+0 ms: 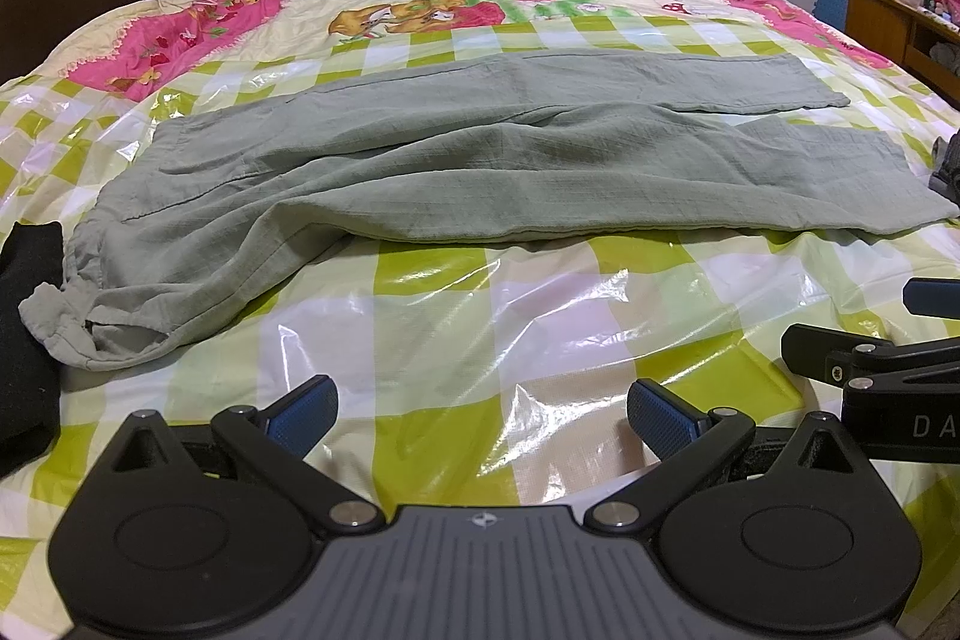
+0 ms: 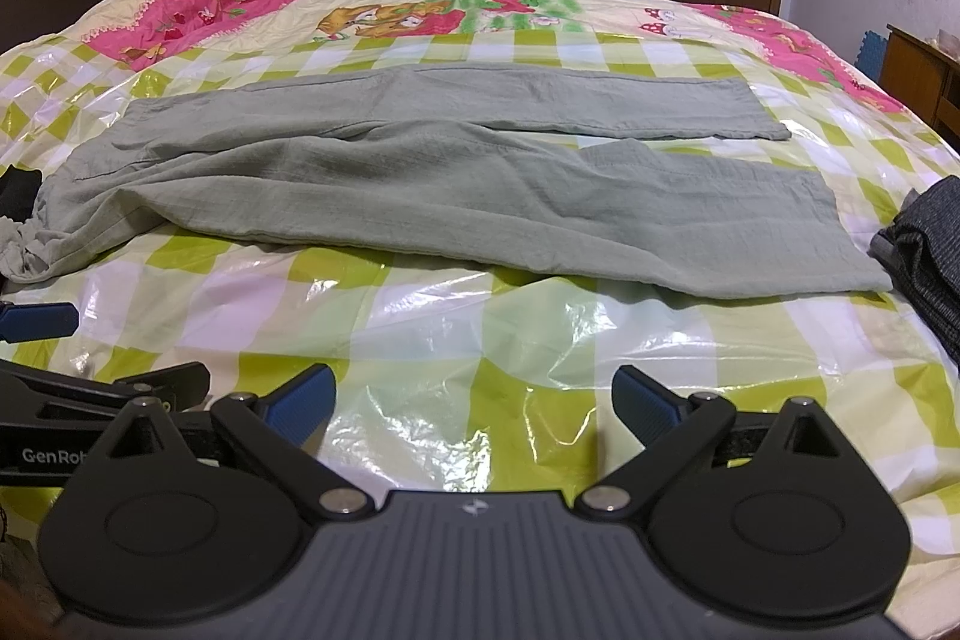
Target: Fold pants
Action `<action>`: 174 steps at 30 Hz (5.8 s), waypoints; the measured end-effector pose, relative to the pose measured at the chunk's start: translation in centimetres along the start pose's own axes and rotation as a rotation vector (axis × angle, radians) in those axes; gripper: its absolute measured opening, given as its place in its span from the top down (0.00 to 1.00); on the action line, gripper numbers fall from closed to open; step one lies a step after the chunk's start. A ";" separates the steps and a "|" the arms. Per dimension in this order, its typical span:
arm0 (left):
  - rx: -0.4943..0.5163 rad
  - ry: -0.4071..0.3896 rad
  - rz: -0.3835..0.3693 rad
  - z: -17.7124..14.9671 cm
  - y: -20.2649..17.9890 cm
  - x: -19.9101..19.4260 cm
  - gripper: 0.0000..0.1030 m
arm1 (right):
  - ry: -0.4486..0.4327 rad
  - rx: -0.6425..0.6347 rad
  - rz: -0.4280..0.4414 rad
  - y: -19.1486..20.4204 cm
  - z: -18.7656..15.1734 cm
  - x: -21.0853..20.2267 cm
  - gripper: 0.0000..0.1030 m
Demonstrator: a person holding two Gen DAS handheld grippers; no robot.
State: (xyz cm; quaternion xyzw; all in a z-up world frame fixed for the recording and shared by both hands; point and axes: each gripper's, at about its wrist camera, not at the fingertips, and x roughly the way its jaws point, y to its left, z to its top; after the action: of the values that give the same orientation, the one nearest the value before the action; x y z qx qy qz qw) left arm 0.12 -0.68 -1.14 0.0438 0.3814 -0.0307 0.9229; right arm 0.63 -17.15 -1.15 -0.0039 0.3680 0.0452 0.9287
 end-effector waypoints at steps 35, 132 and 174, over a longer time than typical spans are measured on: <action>0.011 0.003 -0.001 0.0 -0.3 -0.2 0.00 | 0.000 0.002 0.000 0.0 0.0 0.0 0.06; 0.007 0.029 -0.002 0.0 -0.3 0.1 0.00 | 0.003 0.002 0.004 0.0 -0.1 0.1 0.06; 0.168 -0.126 -0.075 4.6 -0.5 0.4 0.00 | -0.005 0.086 -0.009 -4.7 3.8 2.1 0.23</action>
State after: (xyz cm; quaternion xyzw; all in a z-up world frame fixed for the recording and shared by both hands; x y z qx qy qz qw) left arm 3.60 -1.65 1.84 0.1049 0.3198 -0.0998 0.9363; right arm 5.17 -21.54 0.07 0.0342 0.3671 0.0252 0.9292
